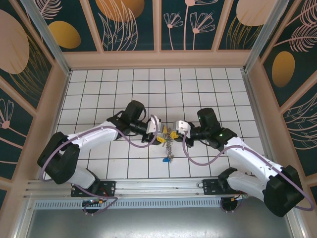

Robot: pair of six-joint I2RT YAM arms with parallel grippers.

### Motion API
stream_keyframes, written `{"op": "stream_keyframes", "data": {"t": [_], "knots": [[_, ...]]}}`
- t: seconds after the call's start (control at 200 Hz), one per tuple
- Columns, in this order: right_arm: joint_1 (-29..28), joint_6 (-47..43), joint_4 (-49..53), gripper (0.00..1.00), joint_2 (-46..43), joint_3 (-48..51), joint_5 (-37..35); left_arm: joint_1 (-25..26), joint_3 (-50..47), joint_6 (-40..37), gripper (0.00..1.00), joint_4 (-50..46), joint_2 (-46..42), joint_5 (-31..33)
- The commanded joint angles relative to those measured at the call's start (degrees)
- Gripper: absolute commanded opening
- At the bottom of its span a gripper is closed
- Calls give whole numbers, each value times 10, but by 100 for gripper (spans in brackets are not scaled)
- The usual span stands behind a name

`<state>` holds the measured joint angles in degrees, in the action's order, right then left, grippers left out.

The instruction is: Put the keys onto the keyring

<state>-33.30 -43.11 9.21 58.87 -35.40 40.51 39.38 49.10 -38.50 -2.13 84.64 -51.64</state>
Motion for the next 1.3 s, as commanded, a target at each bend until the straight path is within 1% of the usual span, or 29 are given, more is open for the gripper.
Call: {"op": "stream_keyframes", "data": {"t": [0.0, 0.065, 0.135, 0.24, 0.275, 0.375, 0.455, 0.616, 0.671, 0.766, 0.831, 0.896, 0.946, 0.996, 1.151, 1.176, 1.196, 1.271, 1.296], "knots": [[2, 1, -24, 0, -16, 0, 11, -2, -22, 6, 50, -6, -37, -2], [2, 2, -26, 0, -14, 0, 12, -1, -25, 28, 50, 12, -34, 0], [2, 5, -33, 0, -11, 0, 15, -1, -29, 62, 49, 49, -24, -15], [1, 10, -41, 0, -10, -1, 16, 4, -27, 97, 45, 99, -12, -23], [1, 10, -43, 0, -9, -1, 15, 8, -23, 101, 42, 103, -7, -18], [0, 13, -47, 0, -7, 0, 16, 11, -3, 97, 33, 85, 10, -17], [0, 15, -50, 0, -8, 1, 16, 13, 5, 87, 33, 68, 19, -20], [-1, 17, -53, 0, -10, 4, 16, 14, 4, 91, 30, 78, 25, -19], [-1, 17, -53, 0, -11, 5, 15, 15, 5, 95, 26, 87, 26, -22], [0, 19, -53, 0, -12, 7, 13, 14, 14, 85, 14, 75, 31, -38], [-1, 23, -63, 0, -16, 11, 10, 14, 27, 69, 10, 51, 39, -56], [0, 27, -65, 0, -17, 13, 9, 15, 33, 72, 9, 49, 44, -56], [0, 28, -66, 0, -17, 14, 8, 15, 33, 68, 6, 46, 45, -58], [0, 29, -66, 0, -18, 16, 7, 15, 33, 65, 0, 46, 45, -56], [0, 35, -62, 0, -26, 17, -8, 14, 37, 44, 0, 23, 37, -33], [1, 35, -59, 10, -28, 17, -11, 15, 37, 41, 0, 22, 34, -26], [1, 36, -57, 15, -31, 17, -12, 15, 35, 39, 0, 22, 31, -22], [2, 38, -52, 27, -40, 20, -14, 14, 29, 36, 0, 30, 18, -14], [3, 39, -50, 30, -42, 21, -15, 14, 27, 35, 0, 32, 14, -13]]}}
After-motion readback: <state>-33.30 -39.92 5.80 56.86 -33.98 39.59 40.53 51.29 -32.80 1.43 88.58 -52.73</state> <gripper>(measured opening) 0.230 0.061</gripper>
